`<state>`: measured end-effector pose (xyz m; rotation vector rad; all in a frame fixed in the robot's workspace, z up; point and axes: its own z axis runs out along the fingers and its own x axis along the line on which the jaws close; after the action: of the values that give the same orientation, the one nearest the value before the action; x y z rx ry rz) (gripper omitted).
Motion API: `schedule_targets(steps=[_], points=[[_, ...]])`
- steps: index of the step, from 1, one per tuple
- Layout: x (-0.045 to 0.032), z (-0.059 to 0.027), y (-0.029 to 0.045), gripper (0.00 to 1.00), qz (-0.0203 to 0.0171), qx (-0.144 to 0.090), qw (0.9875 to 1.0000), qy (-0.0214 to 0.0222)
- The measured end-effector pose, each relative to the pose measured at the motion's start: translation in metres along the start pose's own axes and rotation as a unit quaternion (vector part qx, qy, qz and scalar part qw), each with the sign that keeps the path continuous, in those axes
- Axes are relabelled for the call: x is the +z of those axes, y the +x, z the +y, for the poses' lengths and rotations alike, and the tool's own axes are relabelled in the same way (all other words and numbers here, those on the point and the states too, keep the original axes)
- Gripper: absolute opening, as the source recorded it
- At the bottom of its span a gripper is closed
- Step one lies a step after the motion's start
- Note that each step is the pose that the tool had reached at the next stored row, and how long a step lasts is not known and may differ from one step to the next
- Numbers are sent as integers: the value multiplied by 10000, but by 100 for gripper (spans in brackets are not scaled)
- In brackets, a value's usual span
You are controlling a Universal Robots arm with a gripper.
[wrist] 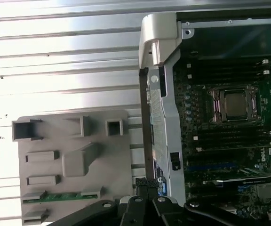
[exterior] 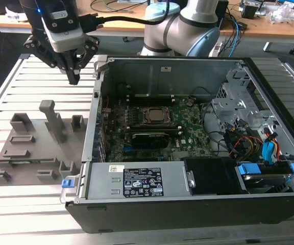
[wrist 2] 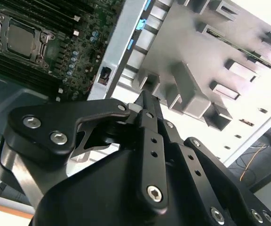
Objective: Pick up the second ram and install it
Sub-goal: 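Reach for the second ram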
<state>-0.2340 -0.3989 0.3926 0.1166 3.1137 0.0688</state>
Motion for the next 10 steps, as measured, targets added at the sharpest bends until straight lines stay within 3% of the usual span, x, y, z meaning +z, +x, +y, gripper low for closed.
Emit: schedule_targets(steps=[3,10], points=[[-3,-10,129,11,0,0,10000,0],[-5,-25,333,11,0,0,10000,0]])
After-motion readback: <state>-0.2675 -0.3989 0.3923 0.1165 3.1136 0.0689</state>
